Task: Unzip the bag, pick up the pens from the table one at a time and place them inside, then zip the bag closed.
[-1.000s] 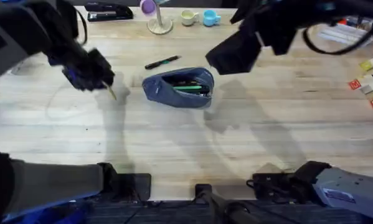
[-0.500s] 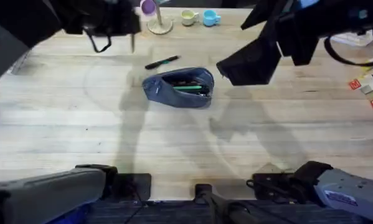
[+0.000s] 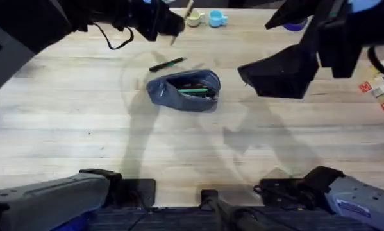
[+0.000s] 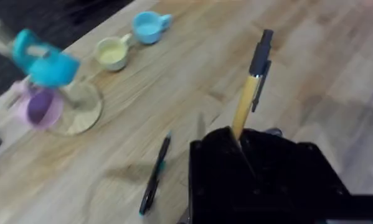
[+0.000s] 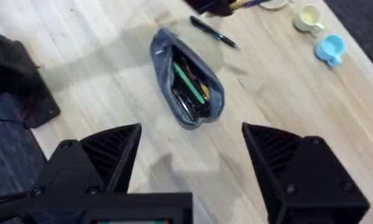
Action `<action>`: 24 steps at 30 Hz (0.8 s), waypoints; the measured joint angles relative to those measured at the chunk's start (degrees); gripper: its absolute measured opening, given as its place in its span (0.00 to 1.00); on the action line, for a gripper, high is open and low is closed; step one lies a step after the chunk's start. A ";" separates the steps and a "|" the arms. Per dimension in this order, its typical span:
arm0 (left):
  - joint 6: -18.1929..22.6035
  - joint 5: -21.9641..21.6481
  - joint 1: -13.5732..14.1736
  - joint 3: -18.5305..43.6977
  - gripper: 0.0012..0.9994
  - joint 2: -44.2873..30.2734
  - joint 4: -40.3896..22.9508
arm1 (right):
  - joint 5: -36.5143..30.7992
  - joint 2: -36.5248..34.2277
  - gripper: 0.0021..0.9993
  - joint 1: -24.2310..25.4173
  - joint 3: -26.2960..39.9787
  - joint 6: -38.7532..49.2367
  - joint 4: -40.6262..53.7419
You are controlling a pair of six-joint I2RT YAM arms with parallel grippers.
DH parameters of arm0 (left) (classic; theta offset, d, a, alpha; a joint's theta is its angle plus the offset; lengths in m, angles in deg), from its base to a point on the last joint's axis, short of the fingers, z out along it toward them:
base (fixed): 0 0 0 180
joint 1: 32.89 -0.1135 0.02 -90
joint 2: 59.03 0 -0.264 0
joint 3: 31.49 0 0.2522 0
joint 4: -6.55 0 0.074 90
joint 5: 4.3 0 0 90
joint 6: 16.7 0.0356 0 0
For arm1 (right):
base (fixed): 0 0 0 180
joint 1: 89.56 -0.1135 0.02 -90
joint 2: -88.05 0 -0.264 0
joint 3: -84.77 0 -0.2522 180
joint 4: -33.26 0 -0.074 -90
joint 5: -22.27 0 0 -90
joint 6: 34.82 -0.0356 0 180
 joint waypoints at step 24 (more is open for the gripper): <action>30.30 12.16 4.94 0.00 0.04 -9.34 -11.57 | -2.46 0.21 1.00 0.00 0.00 0.02 -1.75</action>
